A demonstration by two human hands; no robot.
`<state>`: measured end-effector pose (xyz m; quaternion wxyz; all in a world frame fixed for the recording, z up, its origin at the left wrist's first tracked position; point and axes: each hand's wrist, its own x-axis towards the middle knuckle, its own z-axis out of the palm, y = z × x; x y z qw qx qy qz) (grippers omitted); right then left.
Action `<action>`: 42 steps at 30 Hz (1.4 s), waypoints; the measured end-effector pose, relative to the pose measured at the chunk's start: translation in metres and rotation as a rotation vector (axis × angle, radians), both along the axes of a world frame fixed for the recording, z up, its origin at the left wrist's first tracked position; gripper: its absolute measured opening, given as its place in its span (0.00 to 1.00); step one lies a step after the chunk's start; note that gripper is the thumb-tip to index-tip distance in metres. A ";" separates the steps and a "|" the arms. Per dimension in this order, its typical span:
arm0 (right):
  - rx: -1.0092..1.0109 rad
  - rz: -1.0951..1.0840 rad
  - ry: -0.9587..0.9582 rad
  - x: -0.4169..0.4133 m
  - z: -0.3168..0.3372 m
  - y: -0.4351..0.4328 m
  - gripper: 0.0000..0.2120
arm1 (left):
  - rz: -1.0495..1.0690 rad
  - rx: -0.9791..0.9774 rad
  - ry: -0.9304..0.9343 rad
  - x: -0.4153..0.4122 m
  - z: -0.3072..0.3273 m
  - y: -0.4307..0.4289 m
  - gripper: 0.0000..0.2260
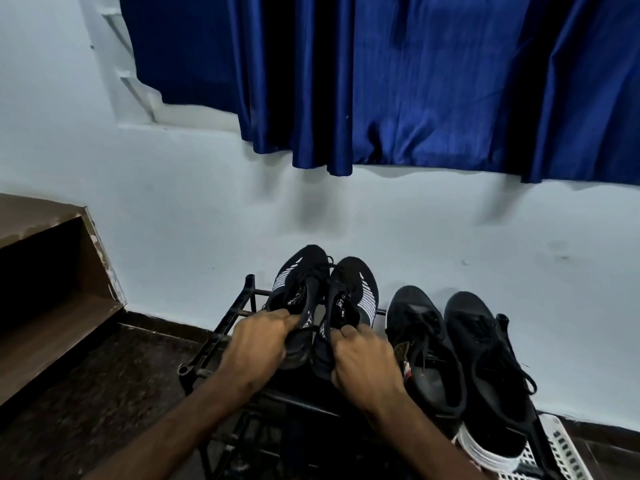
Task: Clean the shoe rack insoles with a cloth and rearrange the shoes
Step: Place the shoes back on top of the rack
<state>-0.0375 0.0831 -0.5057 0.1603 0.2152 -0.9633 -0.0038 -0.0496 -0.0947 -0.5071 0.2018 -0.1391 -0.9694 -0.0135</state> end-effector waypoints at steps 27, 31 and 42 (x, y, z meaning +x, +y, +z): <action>-0.459 0.107 -0.579 -0.108 0.001 -0.022 0.25 | -0.122 0.154 -0.495 -0.088 -0.012 -0.040 0.32; -0.482 0.070 -0.456 -0.110 -0.011 -0.034 0.20 | -0.054 0.010 -0.473 -0.092 -0.015 -0.036 0.27; -0.481 0.063 -0.397 -0.129 0.005 -0.029 0.02 | -0.029 0.040 -0.383 -0.092 0.012 -0.053 0.13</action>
